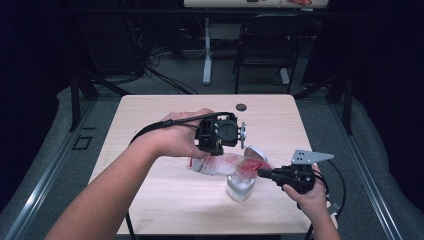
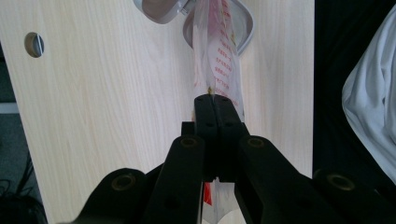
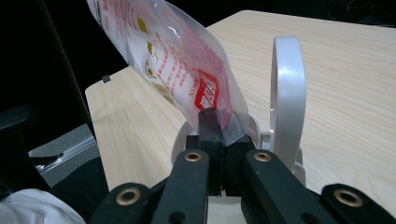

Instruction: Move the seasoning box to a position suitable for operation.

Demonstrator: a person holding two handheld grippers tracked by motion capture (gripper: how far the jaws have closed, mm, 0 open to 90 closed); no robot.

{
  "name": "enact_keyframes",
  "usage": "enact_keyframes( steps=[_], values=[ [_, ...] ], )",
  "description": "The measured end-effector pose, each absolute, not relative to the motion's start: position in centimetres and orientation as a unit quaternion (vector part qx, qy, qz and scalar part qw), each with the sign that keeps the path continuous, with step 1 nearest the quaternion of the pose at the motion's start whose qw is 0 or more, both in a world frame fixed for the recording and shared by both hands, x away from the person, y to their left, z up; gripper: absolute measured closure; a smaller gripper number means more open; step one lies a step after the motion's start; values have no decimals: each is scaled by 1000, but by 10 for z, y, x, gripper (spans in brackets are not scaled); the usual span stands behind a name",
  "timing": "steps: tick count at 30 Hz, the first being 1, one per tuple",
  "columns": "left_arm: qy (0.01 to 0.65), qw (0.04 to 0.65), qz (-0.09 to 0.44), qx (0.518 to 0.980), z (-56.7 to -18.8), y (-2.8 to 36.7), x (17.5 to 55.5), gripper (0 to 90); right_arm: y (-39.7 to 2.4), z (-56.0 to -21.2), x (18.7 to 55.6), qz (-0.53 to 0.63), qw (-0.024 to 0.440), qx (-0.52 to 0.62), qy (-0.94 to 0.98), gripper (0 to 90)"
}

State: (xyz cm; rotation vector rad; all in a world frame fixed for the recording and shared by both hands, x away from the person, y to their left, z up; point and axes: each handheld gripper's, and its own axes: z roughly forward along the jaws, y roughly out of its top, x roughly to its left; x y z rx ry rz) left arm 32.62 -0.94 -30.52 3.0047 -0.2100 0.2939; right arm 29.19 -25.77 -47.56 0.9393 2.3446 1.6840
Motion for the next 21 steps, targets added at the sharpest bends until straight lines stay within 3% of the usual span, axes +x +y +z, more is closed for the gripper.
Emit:
enact_keyframes(
  steps=[21],
  values=[
    [-69,43,97,992,-302,-15,326,900,-258,-476,292,557,53,308,770,898]
  ],
)
